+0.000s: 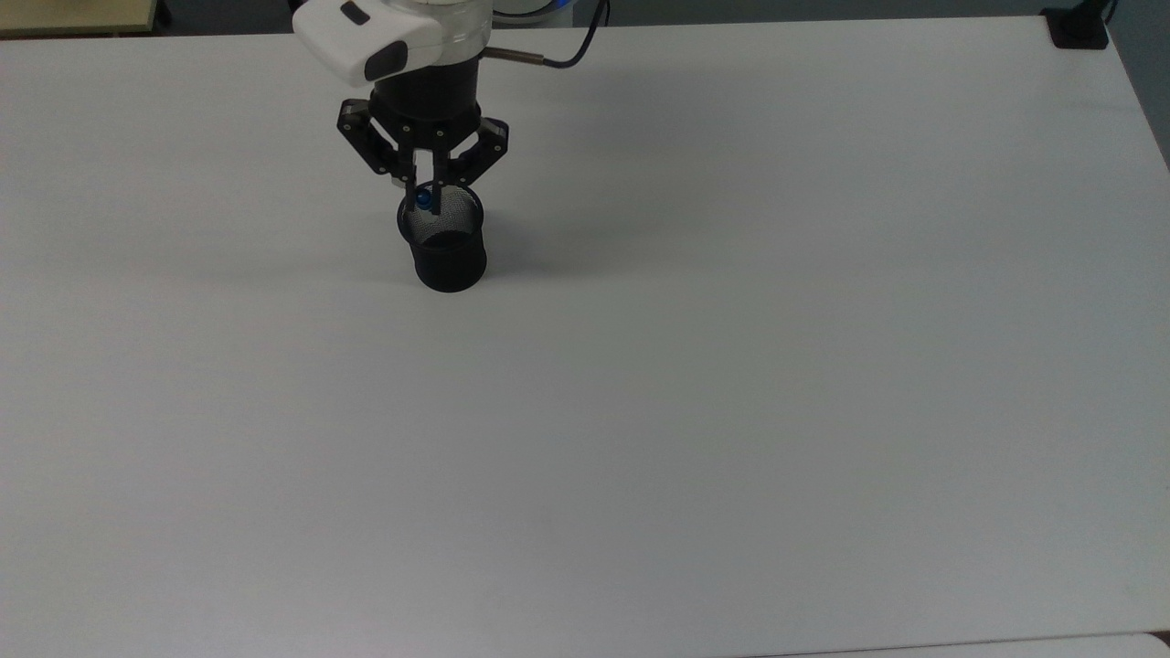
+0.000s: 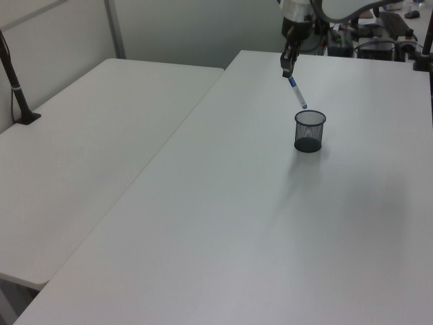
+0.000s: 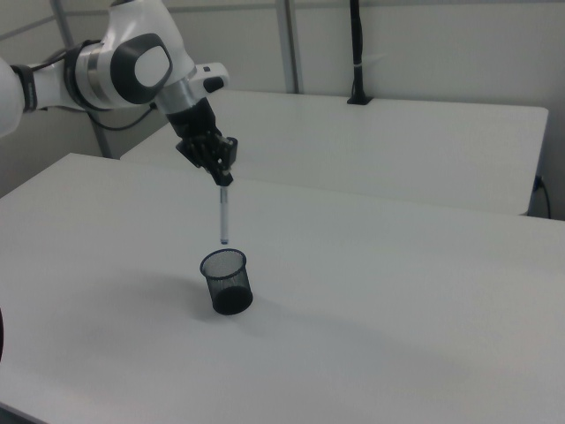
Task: Remove the marker
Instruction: 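Carry the marker beside the cup and lay it on the table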
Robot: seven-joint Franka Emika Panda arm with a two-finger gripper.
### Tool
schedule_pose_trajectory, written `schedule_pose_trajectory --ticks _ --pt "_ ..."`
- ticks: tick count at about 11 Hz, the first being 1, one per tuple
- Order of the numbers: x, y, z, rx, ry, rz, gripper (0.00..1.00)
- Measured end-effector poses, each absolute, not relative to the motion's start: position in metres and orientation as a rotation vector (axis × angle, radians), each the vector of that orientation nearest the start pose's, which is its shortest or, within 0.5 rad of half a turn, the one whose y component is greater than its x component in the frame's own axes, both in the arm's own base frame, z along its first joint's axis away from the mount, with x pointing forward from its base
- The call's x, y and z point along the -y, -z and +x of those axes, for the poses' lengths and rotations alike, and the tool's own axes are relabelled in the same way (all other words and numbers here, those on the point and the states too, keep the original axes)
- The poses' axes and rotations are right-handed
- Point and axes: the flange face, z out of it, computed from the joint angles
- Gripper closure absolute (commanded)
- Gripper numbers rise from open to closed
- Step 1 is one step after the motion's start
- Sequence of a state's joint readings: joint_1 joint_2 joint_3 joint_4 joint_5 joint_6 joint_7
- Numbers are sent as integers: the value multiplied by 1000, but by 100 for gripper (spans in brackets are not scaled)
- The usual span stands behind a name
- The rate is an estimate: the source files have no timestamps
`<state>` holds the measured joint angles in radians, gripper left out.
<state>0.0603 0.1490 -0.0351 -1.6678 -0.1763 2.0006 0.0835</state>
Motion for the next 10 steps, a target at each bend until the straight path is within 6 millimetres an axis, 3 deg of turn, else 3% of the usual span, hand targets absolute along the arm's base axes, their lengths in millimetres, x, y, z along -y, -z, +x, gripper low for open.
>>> schedule_pose_trajectory --ticks 2,4,8,9,10 --pt "-49 -548 628 24 349 -3202 92" --pt "-109 -539 623 67 309 -3156 92" --pt "-204 -444 622 262 74 -3162 89" --pt "-225 -417 619 314 12 -3168 80" --pt "-237 -402 616 346 -22 -3171 76"
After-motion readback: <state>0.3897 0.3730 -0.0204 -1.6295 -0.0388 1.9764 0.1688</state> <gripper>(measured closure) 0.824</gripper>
